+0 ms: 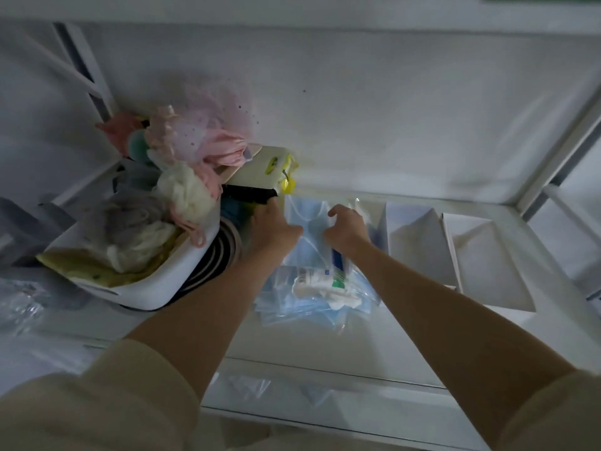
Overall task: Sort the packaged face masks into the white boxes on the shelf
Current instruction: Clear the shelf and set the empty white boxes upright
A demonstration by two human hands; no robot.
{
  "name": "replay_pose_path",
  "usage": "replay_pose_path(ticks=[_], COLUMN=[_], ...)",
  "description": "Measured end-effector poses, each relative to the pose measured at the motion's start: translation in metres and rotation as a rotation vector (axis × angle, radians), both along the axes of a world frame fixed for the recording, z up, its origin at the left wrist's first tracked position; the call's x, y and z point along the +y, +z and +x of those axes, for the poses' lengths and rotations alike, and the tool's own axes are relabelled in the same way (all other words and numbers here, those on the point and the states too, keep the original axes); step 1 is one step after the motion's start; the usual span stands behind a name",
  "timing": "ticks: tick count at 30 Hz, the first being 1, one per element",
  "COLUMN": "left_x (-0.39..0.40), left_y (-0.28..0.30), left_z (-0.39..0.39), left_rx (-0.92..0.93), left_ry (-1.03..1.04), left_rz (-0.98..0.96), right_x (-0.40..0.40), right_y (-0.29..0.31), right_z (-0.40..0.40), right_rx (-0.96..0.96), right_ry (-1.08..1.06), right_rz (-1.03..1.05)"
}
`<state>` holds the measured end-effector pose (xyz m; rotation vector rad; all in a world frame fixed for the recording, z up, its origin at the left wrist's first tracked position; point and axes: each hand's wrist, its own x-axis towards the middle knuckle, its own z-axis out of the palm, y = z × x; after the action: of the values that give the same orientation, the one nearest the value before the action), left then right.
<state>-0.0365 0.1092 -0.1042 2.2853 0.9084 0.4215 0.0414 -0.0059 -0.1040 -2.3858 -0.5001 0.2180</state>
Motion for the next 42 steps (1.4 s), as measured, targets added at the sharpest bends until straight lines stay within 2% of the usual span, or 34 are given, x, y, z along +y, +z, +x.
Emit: replay_pose_path(ticks=[2,5,8,10,12,14,16,19,22,27,35,39,42], left_x=[-0.011,-0.046,-0.102,-0.14,-0.172,-0.197,-0.213,-0.221,-0.221,-0.218,-0.214,-0.215,-0.213], left_y=[0.009,0.021,0.023,0.017,0.008,-0.001,-0.009,-0.016,-0.02,-0.025,-0.027,-0.021,-0.01], left_z=[0.009,0.031,0.054,0.068,0.081,0.092,0.102,0.112,0.11,0.108,0.111,0.111,0.118], left_rx=[-0.042,-0.234,-0.321,-0.316,-0.256,-0.165,-0.079,0.006,0.055,0.05,0.053,0.098,0.002], left_ry=[0.017,-0.058,-0.269,-0.387,-0.488,-0.582,-0.606,-0.557,-0.588,-0.592,-0.613,-0.62,-0.597], left_rz=[0.167,0.316,0.195,0.067,0.032,0.05,0.01,-0.27,-0.465,-0.617,-0.58,-0.602,-0.653], right_x=[-0.01,-0.041,-0.095,-0.138,-0.177,-0.205,-0.218,-0.219,-0.213,-0.208,-0.212,-0.22,-0.221], right_y=[0.011,0.029,0.034,0.029,0.022,0.015,0.009,0.005,0.001,-0.003,-0.005,0.017,0.053], right_z=[0.004,0.019,0.038,0.05,0.059,0.065,0.068,0.068,0.071,0.079,0.094,0.098,0.107], right_rx=[-0.034,-0.095,-0.133,-0.14,-0.102,0.031,0.274,0.63,0.781,0.683,0.439,0.174,0.028], right_ry=[-0.045,-0.139,-0.27,-0.366,-0.427,-0.421,-0.409,-0.426,-0.31,-0.317,-0.331,-0.368,-0.388], right_rz=[0.113,0.221,0.198,0.157,0.105,0.074,0.139,0.278,0.297,0.319,0.296,0.29,0.39])
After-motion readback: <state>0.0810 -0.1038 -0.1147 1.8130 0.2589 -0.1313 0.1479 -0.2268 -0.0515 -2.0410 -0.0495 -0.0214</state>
